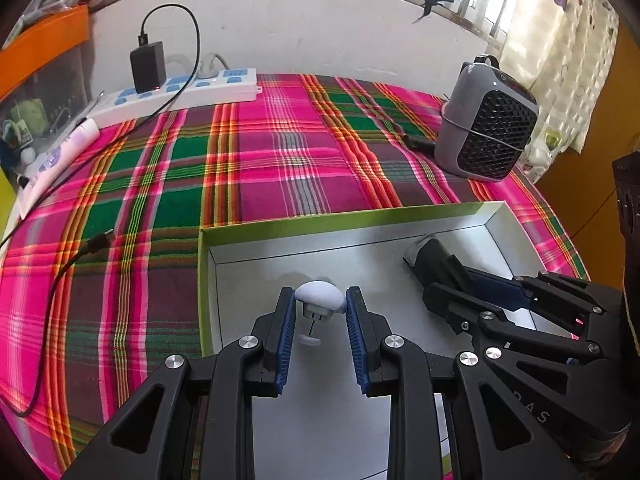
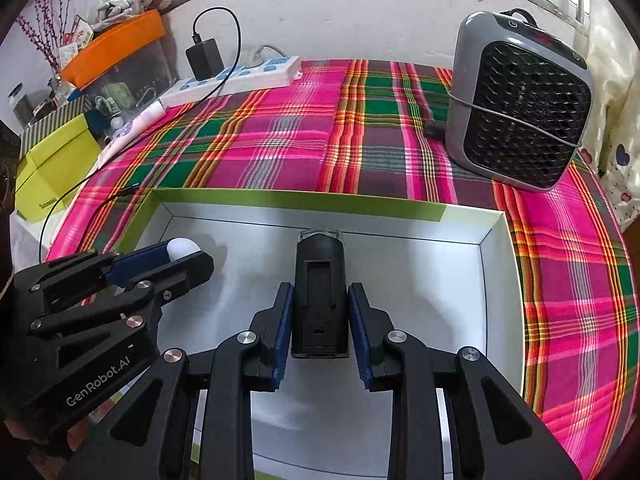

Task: Organize objects
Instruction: 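Carry the knob and black device over the white box with both grippers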

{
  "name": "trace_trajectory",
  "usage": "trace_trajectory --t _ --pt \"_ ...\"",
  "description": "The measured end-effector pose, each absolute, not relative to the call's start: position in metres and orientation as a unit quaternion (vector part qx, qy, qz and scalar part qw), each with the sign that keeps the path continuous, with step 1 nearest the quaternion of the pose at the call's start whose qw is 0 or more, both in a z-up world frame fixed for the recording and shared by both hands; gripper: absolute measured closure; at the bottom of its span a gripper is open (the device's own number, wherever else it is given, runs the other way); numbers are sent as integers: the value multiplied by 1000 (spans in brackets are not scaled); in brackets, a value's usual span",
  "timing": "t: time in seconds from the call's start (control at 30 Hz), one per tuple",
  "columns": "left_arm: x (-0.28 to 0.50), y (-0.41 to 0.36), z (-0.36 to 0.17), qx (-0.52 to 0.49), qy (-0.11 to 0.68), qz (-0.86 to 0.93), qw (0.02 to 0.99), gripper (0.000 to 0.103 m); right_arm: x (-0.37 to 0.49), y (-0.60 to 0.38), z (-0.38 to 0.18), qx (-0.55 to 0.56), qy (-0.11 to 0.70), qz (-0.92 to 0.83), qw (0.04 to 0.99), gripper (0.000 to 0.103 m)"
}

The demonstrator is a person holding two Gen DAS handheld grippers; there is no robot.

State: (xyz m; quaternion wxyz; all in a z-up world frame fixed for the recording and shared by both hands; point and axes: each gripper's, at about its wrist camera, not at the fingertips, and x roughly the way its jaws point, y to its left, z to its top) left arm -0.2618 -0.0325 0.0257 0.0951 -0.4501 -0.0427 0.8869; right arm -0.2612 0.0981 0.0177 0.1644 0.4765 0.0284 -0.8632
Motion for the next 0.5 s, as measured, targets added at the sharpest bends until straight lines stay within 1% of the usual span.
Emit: trace_trajectory --t 0.5 --pt "-263 -30 24 -451 -29 888 89 77 -263 98 16 473 28 -866 159 74"
